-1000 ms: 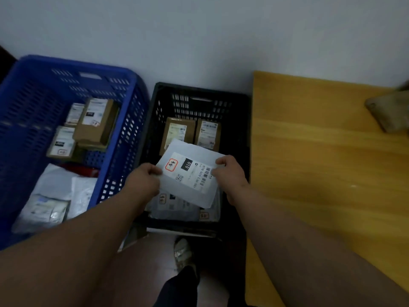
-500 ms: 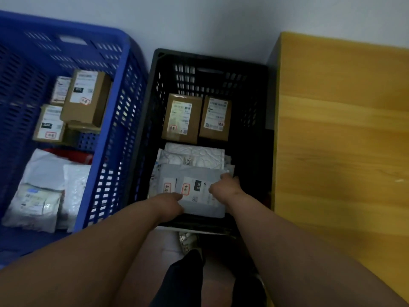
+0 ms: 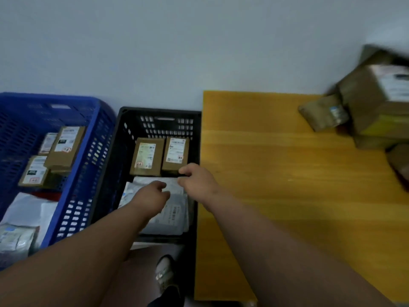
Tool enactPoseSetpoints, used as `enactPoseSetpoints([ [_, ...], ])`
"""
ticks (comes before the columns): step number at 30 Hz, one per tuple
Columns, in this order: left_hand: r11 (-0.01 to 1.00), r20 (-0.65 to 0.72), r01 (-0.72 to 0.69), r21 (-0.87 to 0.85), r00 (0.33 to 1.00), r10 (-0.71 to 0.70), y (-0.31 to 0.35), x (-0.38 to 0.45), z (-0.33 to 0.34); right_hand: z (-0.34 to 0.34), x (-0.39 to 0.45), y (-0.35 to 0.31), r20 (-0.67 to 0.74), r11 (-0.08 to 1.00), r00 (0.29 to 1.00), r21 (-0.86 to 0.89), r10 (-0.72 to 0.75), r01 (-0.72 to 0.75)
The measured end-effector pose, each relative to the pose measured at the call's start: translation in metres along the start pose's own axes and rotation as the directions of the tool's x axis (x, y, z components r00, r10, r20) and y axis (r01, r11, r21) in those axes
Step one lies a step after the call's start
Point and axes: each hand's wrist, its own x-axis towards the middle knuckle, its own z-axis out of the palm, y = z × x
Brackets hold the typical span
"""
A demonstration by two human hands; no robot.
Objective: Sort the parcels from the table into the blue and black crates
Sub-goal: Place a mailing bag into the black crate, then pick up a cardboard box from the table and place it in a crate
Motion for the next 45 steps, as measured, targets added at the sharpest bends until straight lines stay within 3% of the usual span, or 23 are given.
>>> enactPoseSetpoints([
  [6, 0.987, -0.045, -0.144, -0.068, 0.989, 0.142, 0.082, -0.066, 0.048, -0.113, -0.073, 0.051, -0.126, 0.998, 0.992, -0.058, 0.01, -0.018],
  [13, 0.968, 0.027, -0.246, -0.056, 0.968, 0.248, 0.171, -0.115, 0.12, -0.232, -0.152, 0.129, -0.287, 0.983, 0.948, -0.073, 0.139, -0.166],
  [24, 0.904, 0.047, -0.427, 0.002, 0.903, 0.426, 0.271, -0.121, 0.165, -0.312, -0.204, 0.179, -0.503, 0.982, 0.846, 0.038, 0.18, -0.186],
  [37, 0.85, -0.06, -0.526, 0.023, 0.848, 0.526, 0.366, -0.11, 0.175, -0.396, -0.184, 0.177, -0.652, 0.999, 0.758, -0.024, 0.007, -0.029],
  [45, 0.801, -0.235, -0.596, -0.053, 0.787, 0.57, 0.447, -0.104, 0.216, -0.499, -0.154, 0.187, -0.791, 0.984, 0.587, -0.167, -0.17, 0.059],
])
